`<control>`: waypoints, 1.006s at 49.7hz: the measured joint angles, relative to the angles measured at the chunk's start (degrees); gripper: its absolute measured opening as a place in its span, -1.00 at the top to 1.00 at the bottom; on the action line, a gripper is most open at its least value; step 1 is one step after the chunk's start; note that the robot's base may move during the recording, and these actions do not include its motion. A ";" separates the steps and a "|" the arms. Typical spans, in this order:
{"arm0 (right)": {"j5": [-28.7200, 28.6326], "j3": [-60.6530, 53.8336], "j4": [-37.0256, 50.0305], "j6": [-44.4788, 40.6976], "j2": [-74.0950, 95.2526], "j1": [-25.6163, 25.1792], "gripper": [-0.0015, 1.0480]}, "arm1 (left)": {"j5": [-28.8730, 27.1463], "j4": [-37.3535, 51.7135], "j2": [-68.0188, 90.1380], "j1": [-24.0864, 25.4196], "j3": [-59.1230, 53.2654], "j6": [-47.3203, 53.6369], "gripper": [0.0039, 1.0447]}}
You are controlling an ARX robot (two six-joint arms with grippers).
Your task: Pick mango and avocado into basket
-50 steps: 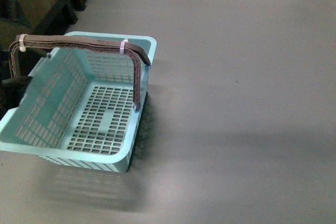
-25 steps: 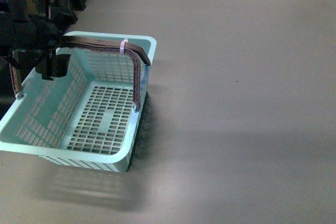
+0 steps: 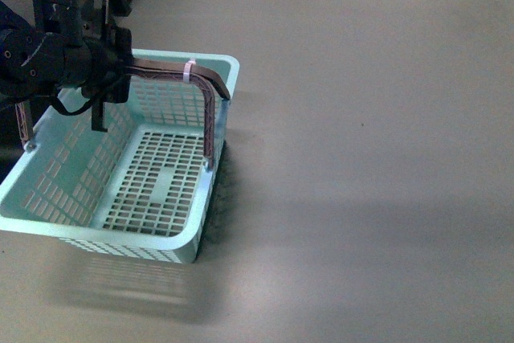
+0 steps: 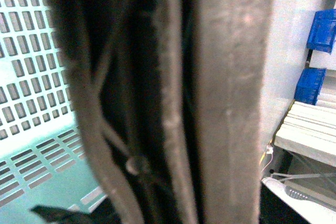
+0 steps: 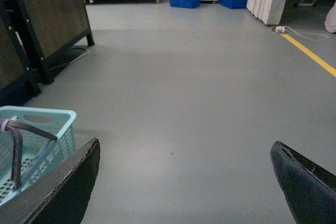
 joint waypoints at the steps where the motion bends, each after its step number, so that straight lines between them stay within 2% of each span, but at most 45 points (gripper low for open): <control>1: 0.00 0.00 0.00 0.00 0.00 0.00 -0.83 | -0.31 -0.04 0.00 -0.09 -0.13 -0.22 0.54; 4: 0.00 0.00 0.00 0.00 0.00 0.00 -0.83 | -0.42 -0.04 -0.02 -0.15 -0.31 -1.88 0.71; 11: 0.00 0.00 0.00 0.00 0.00 0.00 -0.83 | -0.68 -0.02 -0.48 -0.28 -0.87 -2.34 0.71; 20: 0.00 0.00 0.00 0.00 0.00 0.00 -0.83 | -1.03 0.74 -4.98 -0.46 -6.95 -2.23 0.71; 37: -0.02 0.00 0.00 0.00 0.00 0.00 -0.83 | -2.23 -3.37 -40.98 -0.96 -28.39 -5.79 0.71; 50: 0.00 0.00 0.00 -0.02 0.00 0.00 -0.83 | -5.16 -13.14 -63.39 -1.86 -34.18 -7.04 0.71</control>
